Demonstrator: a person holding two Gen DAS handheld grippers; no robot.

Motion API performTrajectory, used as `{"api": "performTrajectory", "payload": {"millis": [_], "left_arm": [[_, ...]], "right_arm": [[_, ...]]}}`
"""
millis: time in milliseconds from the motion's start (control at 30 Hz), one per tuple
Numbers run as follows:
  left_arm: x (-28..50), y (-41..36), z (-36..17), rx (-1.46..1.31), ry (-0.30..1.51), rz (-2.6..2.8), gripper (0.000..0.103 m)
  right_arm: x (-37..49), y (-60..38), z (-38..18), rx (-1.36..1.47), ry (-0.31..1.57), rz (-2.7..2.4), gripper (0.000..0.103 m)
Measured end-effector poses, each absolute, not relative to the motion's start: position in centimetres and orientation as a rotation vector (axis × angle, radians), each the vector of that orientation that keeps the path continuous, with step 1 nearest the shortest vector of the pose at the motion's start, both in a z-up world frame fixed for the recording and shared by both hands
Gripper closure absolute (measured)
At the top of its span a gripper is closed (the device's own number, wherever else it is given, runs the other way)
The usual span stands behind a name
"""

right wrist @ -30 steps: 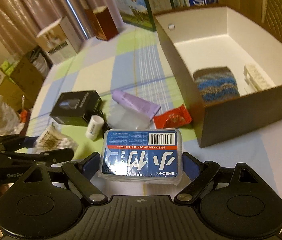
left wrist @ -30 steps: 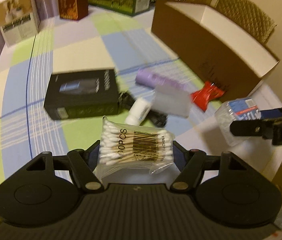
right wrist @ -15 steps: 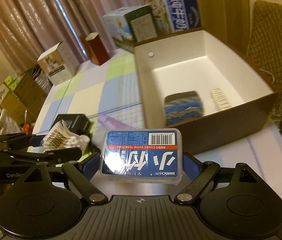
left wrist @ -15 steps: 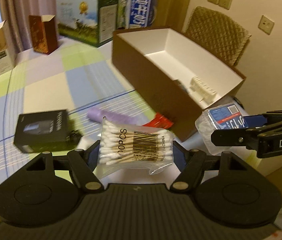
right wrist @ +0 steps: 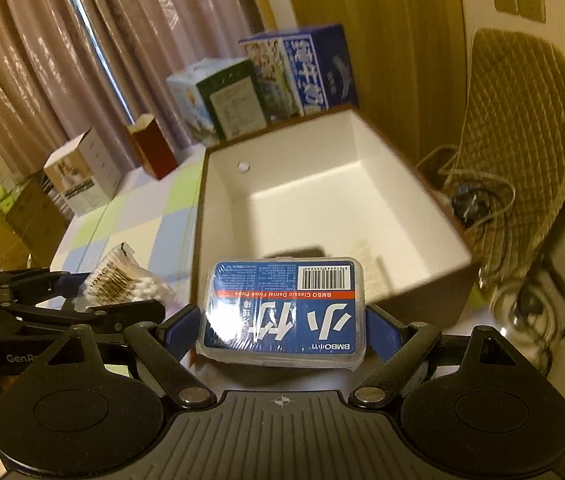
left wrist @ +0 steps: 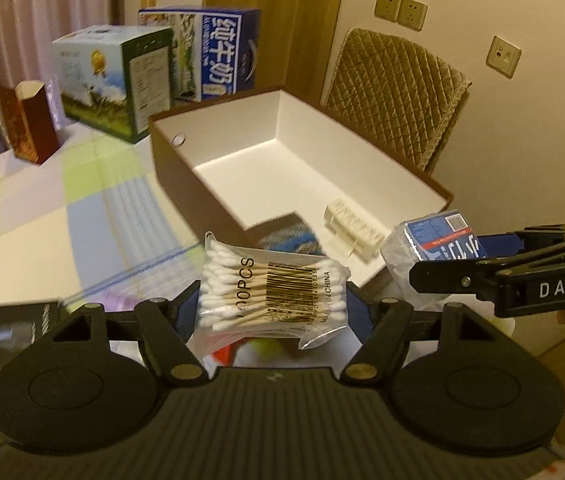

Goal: Organize objects
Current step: 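Carry the swab bag and floss box over the cardboard box, then lower both items into the box and open both tools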

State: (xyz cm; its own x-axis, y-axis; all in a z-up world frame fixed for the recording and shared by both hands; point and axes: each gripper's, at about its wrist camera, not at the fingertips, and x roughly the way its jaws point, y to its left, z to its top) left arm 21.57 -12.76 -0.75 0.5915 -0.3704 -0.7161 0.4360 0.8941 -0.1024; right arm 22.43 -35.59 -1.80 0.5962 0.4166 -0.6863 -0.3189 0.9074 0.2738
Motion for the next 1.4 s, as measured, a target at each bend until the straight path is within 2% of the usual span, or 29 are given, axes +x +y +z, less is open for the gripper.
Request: {"api": "performTrajectory", "payload": {"millis": [267,733,1200,1400], "left_arm": [[26.4,-16.6,-0.6,0.116,0.778,-0.457,0.035],[36.2,-20.2,-4.5,0.216,0.843,-0.404,0.035],[42.6,-21.8,-9.0,0.438,0.954,-0.518,0.034],[43.0,-22.8,-10.2,0.544,0.961,-0.529,0.024]], "right_arm": [[27.9,-36.2,-2.5,0.079,0.812,0.44,0.019],[38.4,-34.5,-6.6,-0.12,0.846,0.529,0.019],[43.1,-31.5,-10.3,-0.382,0.841,0.711,0.019],[44.4,-31.2,-10.8,-0.403,0.817,0.702,0.018]]}}
